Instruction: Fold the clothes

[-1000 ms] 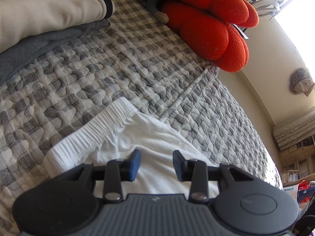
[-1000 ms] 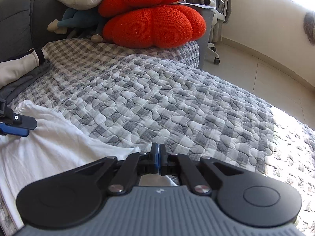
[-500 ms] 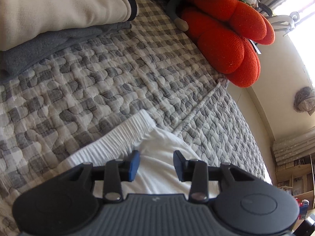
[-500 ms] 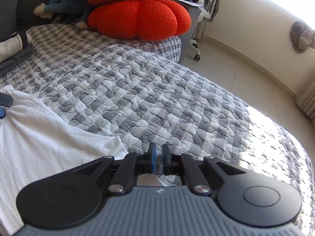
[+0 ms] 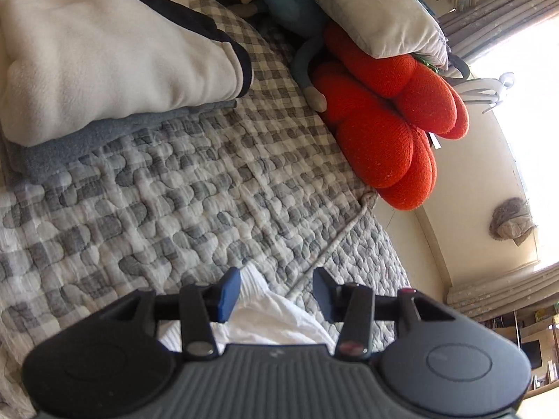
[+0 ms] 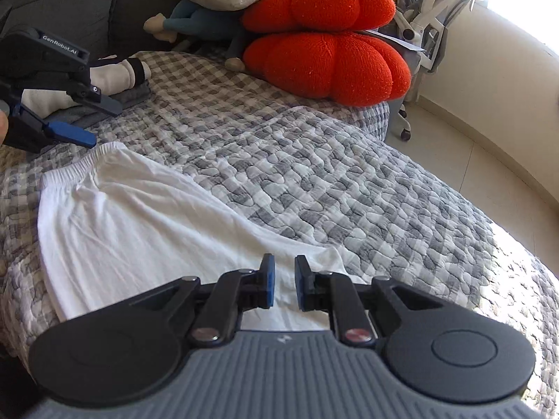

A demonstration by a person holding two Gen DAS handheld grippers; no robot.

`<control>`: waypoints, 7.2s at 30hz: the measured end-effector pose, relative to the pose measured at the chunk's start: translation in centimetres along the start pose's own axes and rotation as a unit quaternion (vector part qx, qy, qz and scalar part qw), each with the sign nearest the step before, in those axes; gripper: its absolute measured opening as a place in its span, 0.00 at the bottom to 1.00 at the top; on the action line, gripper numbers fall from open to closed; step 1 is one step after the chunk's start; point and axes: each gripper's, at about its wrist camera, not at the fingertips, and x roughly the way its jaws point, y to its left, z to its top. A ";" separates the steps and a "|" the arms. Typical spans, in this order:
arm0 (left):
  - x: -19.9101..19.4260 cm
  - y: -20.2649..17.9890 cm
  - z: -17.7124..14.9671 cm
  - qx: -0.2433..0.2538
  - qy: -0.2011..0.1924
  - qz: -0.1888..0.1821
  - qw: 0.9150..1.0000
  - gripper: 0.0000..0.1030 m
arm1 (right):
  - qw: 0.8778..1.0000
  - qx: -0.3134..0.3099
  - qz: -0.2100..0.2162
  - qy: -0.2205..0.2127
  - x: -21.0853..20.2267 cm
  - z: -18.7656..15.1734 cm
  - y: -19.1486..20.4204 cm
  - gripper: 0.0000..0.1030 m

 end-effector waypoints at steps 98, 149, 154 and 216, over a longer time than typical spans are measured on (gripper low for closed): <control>3.8 -6.2 -9.6 0.250 0.053 0.042 0.966 0.62 | 0.834 0.509 -0.195 0.084 -24.2 -30.9 -26.4 0.93; 2.9 -17.0 -19.9 0.270 0.135 -0.011 0.953 0.69 | 0.773 0.618 -0.117 -0.081 -27.7 -27.6 -23.3 0.65; 2.9 -17.6 -21.2 0.289 0.132 -0.015 0.948 0.68 | 0.770 0.625 -0.102 -0.077 -27.8 -29.3 -23.1 0.54; 2.9 -11.4 -16.5 0.348 0.097 -0.015 0.932 0.62 | 0.500 0.798 -0.184 -0.281 -22.2 -36.6 -18.3 0.44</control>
